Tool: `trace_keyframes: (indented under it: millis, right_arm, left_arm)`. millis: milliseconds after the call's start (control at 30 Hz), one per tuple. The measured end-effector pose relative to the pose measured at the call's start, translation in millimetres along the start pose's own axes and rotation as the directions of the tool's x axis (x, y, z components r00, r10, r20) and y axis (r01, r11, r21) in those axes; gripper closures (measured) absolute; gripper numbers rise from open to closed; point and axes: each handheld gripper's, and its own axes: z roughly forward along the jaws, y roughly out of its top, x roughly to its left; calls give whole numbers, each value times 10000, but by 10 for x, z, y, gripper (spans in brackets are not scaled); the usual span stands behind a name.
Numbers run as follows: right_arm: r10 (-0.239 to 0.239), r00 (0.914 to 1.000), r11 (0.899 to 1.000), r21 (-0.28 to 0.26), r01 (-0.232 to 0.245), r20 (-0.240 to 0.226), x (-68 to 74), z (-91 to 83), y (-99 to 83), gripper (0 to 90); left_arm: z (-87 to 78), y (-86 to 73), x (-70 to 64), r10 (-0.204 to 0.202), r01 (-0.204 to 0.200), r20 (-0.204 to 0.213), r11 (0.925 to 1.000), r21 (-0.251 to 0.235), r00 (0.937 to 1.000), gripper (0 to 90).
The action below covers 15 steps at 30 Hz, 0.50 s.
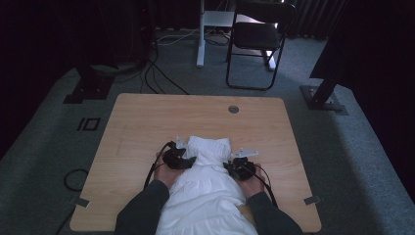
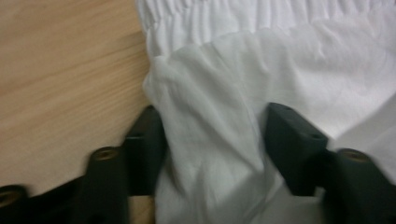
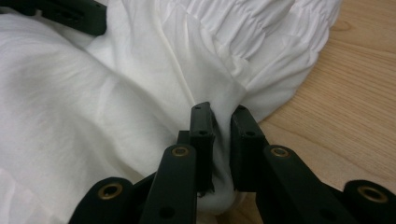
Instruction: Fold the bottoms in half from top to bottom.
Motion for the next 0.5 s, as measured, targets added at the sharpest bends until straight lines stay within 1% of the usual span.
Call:
trace_keyframes:
  millis: [33,67,100,133,167,200,233,267,367,400,433,467,500]
  right_arm:
    - [32,9999,9999,108,-31,-108,-11,-3,12,771]
    - [96,9998,9997,221,-92,-173,-19,-7,29,711]
    - [1,10000,9997,246,0,-55,-27,-18,47,615]
    - [-74,10000,9999,120,74,48,-32,-36,63,540]
    - [-24,9997,9999,-121,27,238,-53,-79,101,435]
    - [94,9995,9997,-238,-87,311,-67,-105,131,375]
    - [141,9987,9994,-332,-125,489,-87,-135,187,303]
    - [40,9988,9997,-233,-28,488,-111,-116,285,202]
    - [-6,9992,10000,-88,10,396,-120,-86,317,183]
    - [-112,9993,9996,267,103,351,-141,13,361,138]
    - [-333,9983,9967,759,296,479,-167,161,385,131]
    - [-364,9978,9952,927,312,557,-176,225,386,129]
    - [-364,9978,9952,927,312,557,-176,225,386,129]
  left_arm:
    - [3,0,-3,37,-37,4,10000,-29,10000,499]
    - [4,-3,-5,55,-55,11,10000,-58,10000,507]
    - [3,-5,-5,68,-68,21,10000,-57,10000,514]
    - [2,-11,-5,68,-68,37,9999,-99,10000,516]
    - [3,-13,-6,65,-65,27,9999,-121,10000,516]
    - [3,-13,-8,74,-74,13,9999,-117,10000,516]
    - [3,-12,-7,72,-72,20,9999,-106,10000,516]
    - [3,-10,-7,74,-74,23,9999,-98,10000,516]
    - [4,-12,-8,69,-69,17,9999,-112,10000,516]
    - [3,-16,-8,59,-59,19,9999,-130,10000,516]
    - [3,-17,-8,56,-55,24,9999,-147,10000,515]
    - [3,-18,-7,54,-53,27,9999,-160,10000,515]
    - [3,-18,-7,54,-53,27,9999,-160,10000,515]
